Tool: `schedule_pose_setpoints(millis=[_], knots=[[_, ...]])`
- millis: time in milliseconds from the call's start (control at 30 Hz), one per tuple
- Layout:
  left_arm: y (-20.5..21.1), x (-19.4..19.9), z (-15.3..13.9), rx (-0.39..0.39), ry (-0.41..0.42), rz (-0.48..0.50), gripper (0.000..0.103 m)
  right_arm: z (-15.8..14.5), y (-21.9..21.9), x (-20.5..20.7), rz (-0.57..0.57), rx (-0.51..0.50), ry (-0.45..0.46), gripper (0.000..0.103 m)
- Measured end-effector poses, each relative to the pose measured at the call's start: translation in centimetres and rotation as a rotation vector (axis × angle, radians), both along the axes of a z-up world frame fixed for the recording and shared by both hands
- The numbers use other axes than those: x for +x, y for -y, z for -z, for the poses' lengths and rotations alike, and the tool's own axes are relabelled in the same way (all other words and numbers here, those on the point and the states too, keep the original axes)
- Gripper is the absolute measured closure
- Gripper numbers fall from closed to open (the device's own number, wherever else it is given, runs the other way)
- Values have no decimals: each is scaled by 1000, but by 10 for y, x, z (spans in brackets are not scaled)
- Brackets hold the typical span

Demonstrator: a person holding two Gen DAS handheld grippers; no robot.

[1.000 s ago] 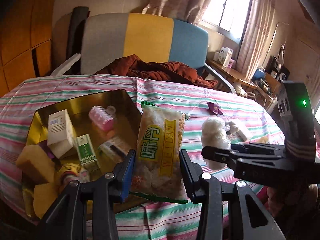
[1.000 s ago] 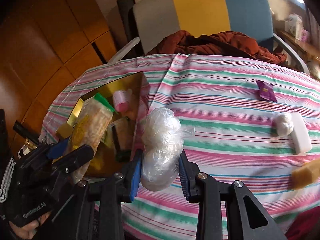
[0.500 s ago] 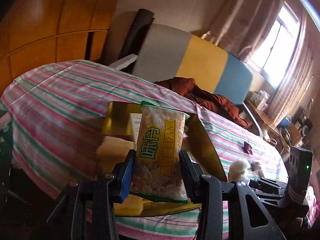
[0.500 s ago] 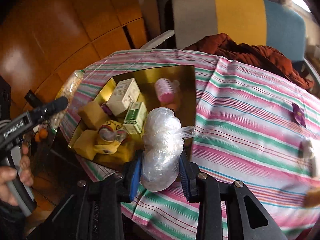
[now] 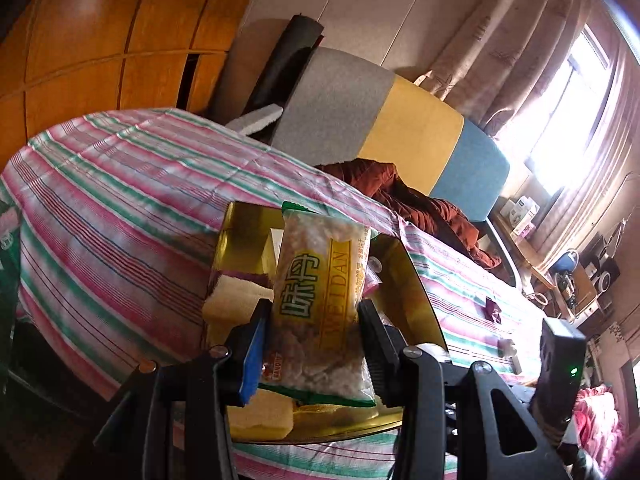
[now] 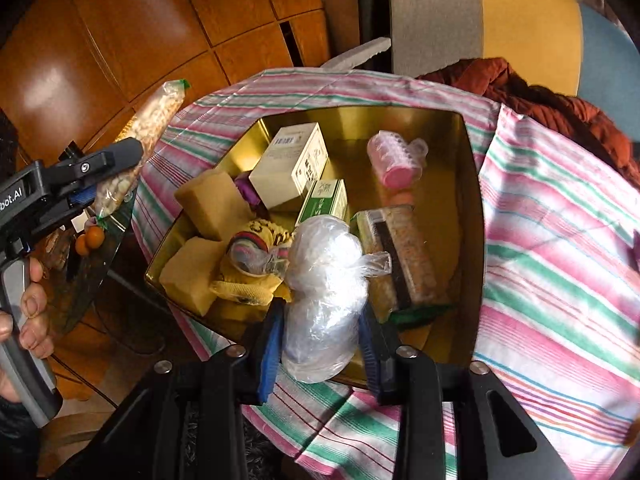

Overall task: Organize objects
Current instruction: 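Carry the snack bag and plastic bundle into the gold tray and release them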

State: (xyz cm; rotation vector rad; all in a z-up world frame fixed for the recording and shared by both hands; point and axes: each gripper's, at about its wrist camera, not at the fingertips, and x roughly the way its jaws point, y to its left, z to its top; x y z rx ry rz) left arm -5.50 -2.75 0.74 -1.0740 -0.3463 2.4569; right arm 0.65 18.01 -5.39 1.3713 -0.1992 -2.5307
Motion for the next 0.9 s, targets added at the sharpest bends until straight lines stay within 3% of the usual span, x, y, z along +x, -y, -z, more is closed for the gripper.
schedule_pose_setpoints(millis=[100, 167, 300, 367, 433, 633, 900], knots=[[-10, -5, 1, 7, 8, 21, 60, 8, -1, -4, 9, -6, 22, 61], [-18, -8, 0, 7, 4, 38, 60, 13, 0, -5, 13, -9, 33, 46], [-35, -15, 0, 17, 7, 64, 60, 16, -2, -2, 10, -32, 40, 36], [-42, -18, 1, 17, 10, 72, 60, 15, -1, 1, 10, -41, 36, 12], [-50, -23, 3, 7, 17, 71, 60, 12, 1, 8, 14, -20, -8, 1], [-77, -51, 12, 12, 52, 53, 60, 5, 15, 22, 76, 194, -161, 0], [-87, -80, 30, 49, 148, -29, 47, 6, 0, 23, 110, 103, -117, 0]])
